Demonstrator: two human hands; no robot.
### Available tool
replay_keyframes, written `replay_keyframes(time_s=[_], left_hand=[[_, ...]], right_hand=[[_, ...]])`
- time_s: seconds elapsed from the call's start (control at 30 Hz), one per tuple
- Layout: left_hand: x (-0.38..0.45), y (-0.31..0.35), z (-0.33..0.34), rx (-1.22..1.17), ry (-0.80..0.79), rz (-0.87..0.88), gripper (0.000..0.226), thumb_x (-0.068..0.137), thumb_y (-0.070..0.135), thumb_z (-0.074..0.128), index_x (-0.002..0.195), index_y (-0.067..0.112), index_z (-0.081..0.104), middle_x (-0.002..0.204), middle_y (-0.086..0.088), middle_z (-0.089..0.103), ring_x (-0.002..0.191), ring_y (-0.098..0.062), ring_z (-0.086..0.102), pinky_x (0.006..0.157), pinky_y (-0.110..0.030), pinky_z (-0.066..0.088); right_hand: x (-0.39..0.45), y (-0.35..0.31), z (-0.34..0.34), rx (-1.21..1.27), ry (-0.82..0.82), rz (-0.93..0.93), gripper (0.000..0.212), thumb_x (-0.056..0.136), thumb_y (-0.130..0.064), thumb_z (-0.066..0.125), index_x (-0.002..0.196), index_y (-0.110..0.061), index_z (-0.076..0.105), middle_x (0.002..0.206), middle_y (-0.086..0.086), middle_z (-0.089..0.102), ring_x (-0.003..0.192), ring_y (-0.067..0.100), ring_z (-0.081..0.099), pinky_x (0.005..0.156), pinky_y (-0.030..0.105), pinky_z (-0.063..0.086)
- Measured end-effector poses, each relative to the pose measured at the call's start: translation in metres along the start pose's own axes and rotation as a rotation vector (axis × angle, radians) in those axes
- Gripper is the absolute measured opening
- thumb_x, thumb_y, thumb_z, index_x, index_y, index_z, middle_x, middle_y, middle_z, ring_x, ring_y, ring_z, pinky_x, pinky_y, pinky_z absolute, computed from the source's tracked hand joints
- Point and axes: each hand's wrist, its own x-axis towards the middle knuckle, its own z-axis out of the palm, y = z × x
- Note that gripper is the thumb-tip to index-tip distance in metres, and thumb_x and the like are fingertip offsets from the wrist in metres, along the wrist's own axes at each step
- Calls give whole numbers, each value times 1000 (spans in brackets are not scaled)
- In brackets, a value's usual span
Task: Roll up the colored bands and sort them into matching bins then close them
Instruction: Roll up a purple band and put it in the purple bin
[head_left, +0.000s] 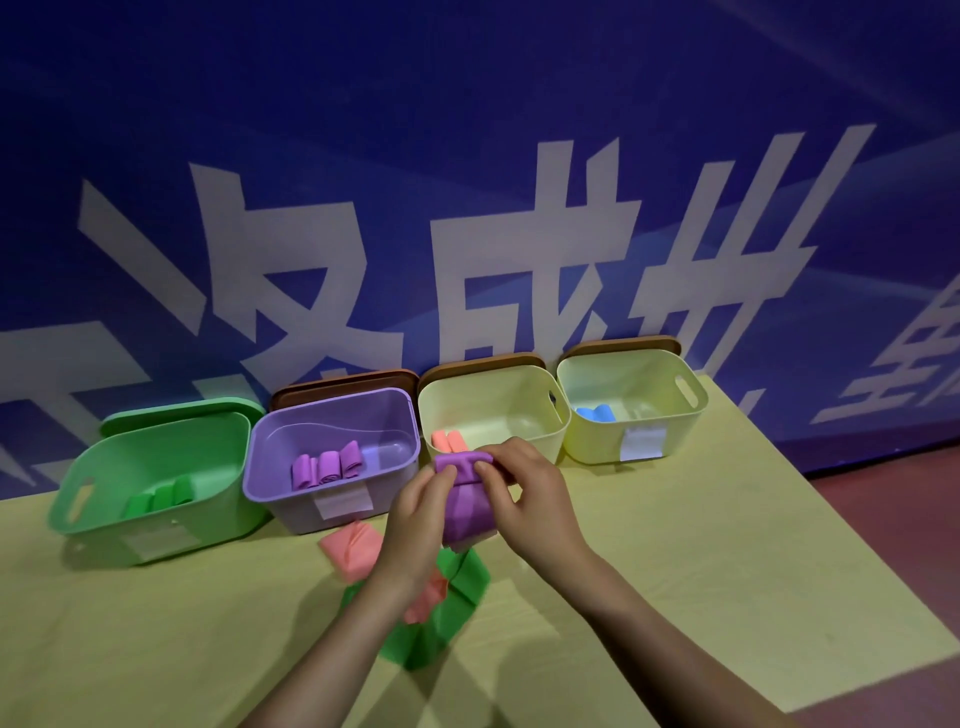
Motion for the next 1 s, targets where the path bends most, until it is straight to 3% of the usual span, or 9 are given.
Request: replay_keyframes(time_s=[0.13,0.27,0.4,0.53,0.67,0.77,0.87,1.0], left_hand=[[-2,1,4,-122,1,-132,22,96,17,51,83,17,69,74,3,69,76,-17,58,66,-30,41],[-12,-2,9,-121,-51,-140,13,92,19,58,90,12,69,79,-7,71,74,-20,63,67,-29,47],[-21,3,11,-137,-108,-143,7,90,8,60,95,9,65,70,-4,71,58,-16,65,55,-24,53],[-24,5,9,-13,-115,-95,10,89,10,62,87,17,69,70,3,71,66,-13,63,62,-29,53],[-23,6,8,128,-119,-8,17,95,16,56,84,20,68,67,6,65,66,-11,56,60,-23,44],[-24,5,11,179,-119,15,24,99,16,47,82,16,65,69,-5,59,66,-17,51,58,-26,38],[-24,6,14,96,-103,-17,27,99,13,45,82,18,65,77,-12,60,73,-21,52,67,-30,38],[-23,11,12,-95,-87,-83,26,98,8,45,86,17,66,76,-5,63,72,-18,53,61,-25,42]], right_hand=[[0,2,-2,126,26,126,20,89,-24,53,88,-14,70,74,0,58,69,12,52,63,20,40],[-7,-1,-4,265,53,248,15,89,-12,59,92,-15,74,80,3,64,77,11,59,67,20,45],[-9,-3,-8,474,98,421,17,91,-4,59,89,-15,73,80,0,66,74,5,59,71,21,44],[-10,-9,-17,532,112,428,21,91,-3,59,86,-18,72,75,-7,65,69,1,57,67,18,44],[-10,-14,-23,524,144,399,24,91,-3,59,85,-22,72,77,-8,65,72,-1,57,69,14,44],[-12,-14,-24,425,176,319,20,91,-5,59,94,-19,73,87,-1,67,82,1,60,73,12,44],[-15,-10,-23,204,176,127,22,91,-14,57,106,-16,73,86,-2,64,83,4,58,72,13,43],[-17,-1,-26,-39,112,-107,27,93,-22,53,114,-16,69,87,1,62,82,16,58,72,27,47]])
